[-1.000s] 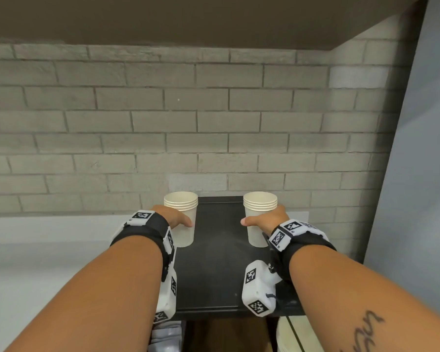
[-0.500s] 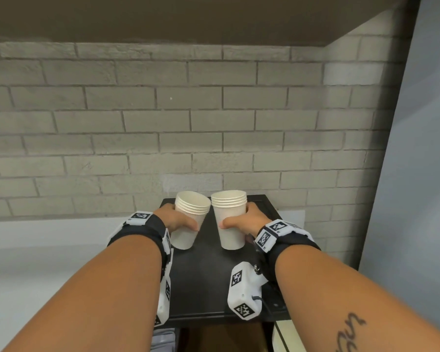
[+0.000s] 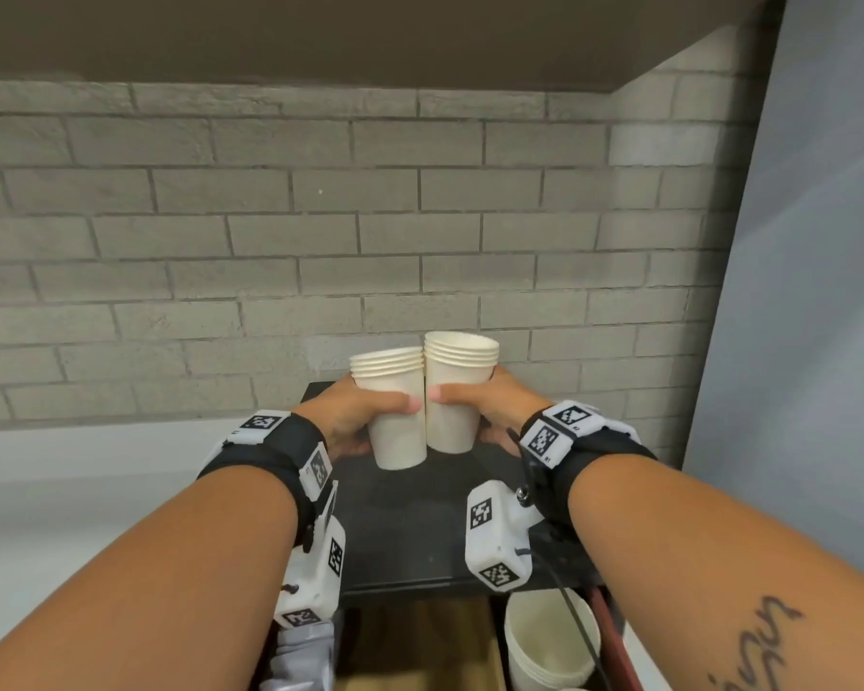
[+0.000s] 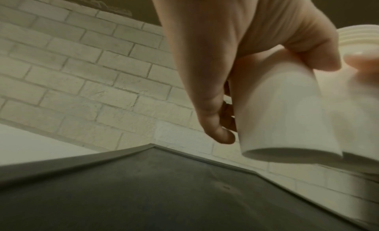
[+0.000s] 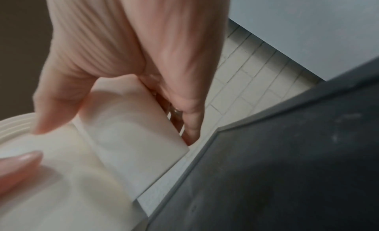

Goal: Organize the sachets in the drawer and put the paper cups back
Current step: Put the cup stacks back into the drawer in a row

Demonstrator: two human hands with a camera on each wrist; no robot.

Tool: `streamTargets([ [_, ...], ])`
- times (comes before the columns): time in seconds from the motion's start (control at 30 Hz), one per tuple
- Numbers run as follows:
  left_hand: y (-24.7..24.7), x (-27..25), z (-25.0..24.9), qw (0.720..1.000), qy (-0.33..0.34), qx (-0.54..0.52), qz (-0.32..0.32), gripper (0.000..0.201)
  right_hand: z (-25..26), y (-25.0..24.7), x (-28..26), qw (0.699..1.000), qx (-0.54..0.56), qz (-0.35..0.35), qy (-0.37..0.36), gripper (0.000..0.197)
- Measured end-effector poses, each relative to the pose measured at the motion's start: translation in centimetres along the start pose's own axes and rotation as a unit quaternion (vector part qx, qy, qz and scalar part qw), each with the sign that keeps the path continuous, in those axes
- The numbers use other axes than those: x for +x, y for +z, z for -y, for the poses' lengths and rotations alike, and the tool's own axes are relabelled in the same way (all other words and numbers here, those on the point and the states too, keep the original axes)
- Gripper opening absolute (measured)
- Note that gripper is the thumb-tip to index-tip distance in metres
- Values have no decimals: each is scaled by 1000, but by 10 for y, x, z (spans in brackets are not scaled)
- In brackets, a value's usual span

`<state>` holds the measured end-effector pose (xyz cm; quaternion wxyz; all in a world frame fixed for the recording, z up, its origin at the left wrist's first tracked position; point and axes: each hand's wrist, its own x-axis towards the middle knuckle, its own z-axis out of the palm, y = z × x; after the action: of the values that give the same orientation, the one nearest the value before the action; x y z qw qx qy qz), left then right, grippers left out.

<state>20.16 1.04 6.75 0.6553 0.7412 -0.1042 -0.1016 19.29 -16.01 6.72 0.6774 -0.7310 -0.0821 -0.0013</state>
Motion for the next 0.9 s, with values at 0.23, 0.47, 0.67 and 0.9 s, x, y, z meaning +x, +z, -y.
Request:
streamTargets([
  [0.23,28,-47,-34,996,91,-9,19,34,46,-17,-63,998,-24,-24,-54,37],
  [0.47,76,-135,-25,993,108,15,38,43,57,-46,-166,996,-76,-10,-47,34],
  [0.67,114,-193,22,986,107,55,120,66,36,-64,-240,994,-103,-32,-22,46],
  [0.9,145,-233,67,969,80,115,204,60,14,-70,-290,995,-92,-25,-5,42],
])
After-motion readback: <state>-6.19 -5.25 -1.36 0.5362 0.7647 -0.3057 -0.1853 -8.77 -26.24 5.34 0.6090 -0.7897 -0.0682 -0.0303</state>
